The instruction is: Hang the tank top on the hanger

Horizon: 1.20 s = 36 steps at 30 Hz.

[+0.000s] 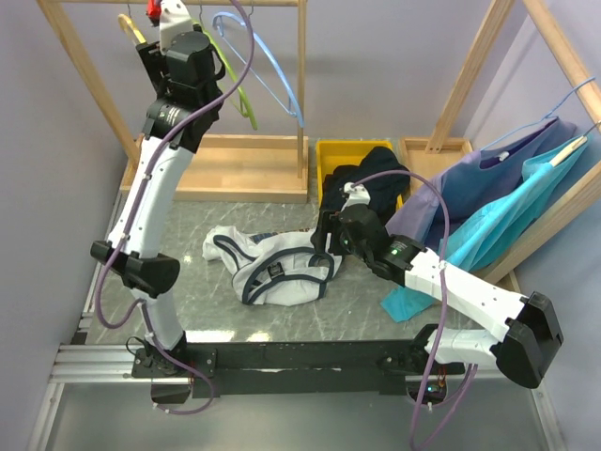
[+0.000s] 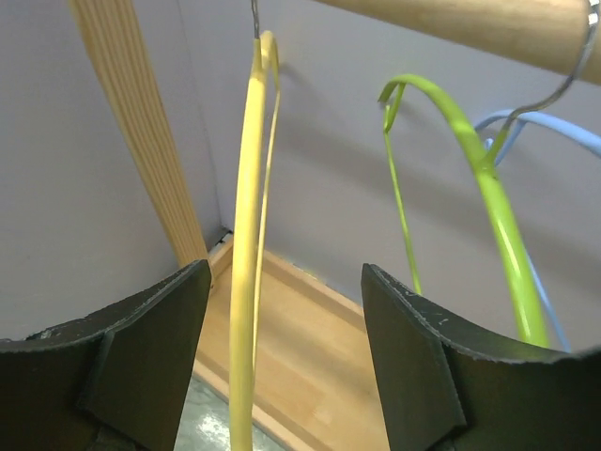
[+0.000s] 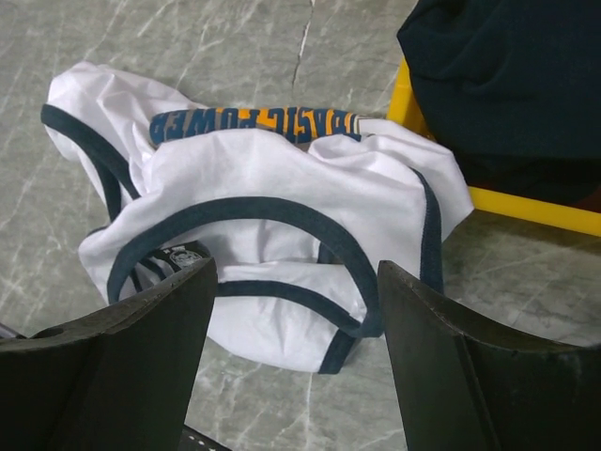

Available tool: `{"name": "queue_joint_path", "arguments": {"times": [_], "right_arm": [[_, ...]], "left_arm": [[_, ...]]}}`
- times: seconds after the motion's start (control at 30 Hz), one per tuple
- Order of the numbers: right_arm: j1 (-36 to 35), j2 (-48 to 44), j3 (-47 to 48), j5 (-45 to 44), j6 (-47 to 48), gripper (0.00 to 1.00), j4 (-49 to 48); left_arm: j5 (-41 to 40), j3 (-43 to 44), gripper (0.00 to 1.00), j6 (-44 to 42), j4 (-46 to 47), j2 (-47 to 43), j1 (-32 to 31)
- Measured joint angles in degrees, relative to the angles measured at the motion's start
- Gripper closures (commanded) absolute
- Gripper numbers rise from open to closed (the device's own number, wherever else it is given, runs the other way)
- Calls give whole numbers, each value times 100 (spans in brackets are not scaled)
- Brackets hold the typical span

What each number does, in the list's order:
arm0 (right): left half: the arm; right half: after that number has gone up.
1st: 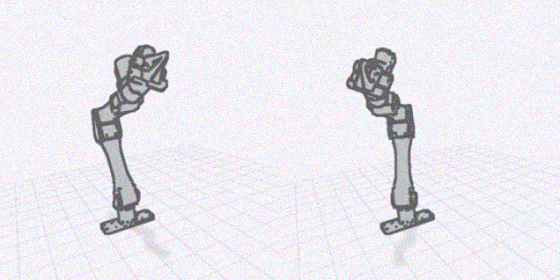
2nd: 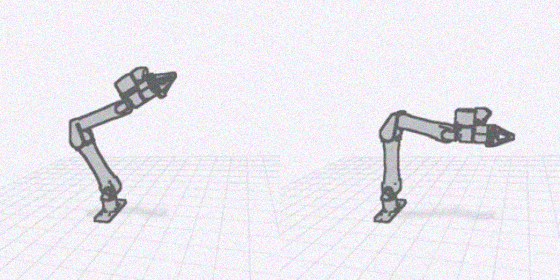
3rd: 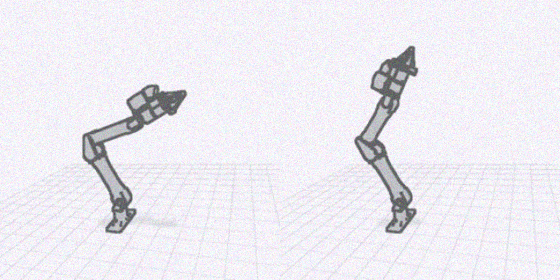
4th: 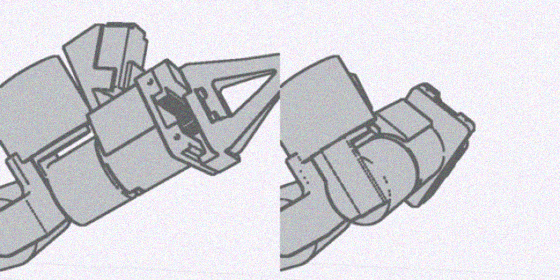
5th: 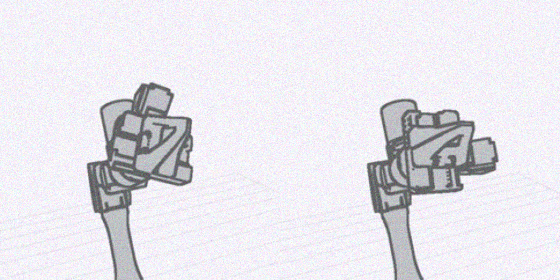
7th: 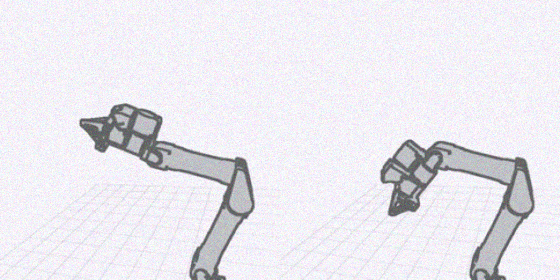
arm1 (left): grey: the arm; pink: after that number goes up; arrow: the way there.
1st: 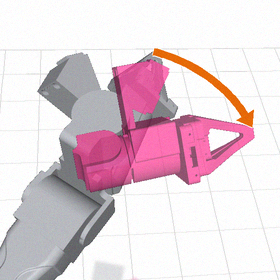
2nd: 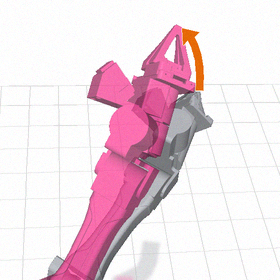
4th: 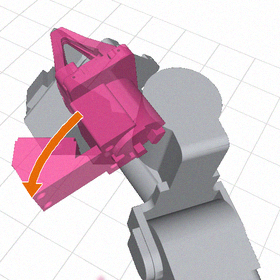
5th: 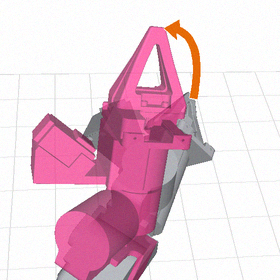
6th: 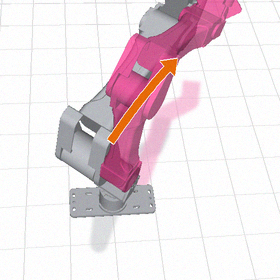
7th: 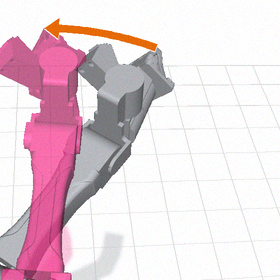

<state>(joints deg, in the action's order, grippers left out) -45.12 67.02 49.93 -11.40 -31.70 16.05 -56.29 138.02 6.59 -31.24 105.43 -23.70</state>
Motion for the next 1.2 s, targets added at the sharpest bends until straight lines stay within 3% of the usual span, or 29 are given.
{"name": "queue_joint_path", "arguments": {"times": [0.4,0.67,0.77,0.8,1.03,1.2], "right_arm": [[-11,42,79,35,245,22,120],[-11,22,79,55,354,22,116],[-11,22,79,55,380,22,114],[-11,20,74,55,391,22,114],[-11,15,74,101,437,22,116],[-11,17,74,122,498,22,157]], "left_arm": [[1193,-485,32,560,-83,-92,1266],[1698,-656,42,837,-234,-92,1515],[1729,-680,53,905,-236,-92,1515],[1729,-702,62,920,-232,-98,1515],[1921,-730,98,857,-197,-105,1486],[2026,-730,99,811,-216,-125,1480]]}}
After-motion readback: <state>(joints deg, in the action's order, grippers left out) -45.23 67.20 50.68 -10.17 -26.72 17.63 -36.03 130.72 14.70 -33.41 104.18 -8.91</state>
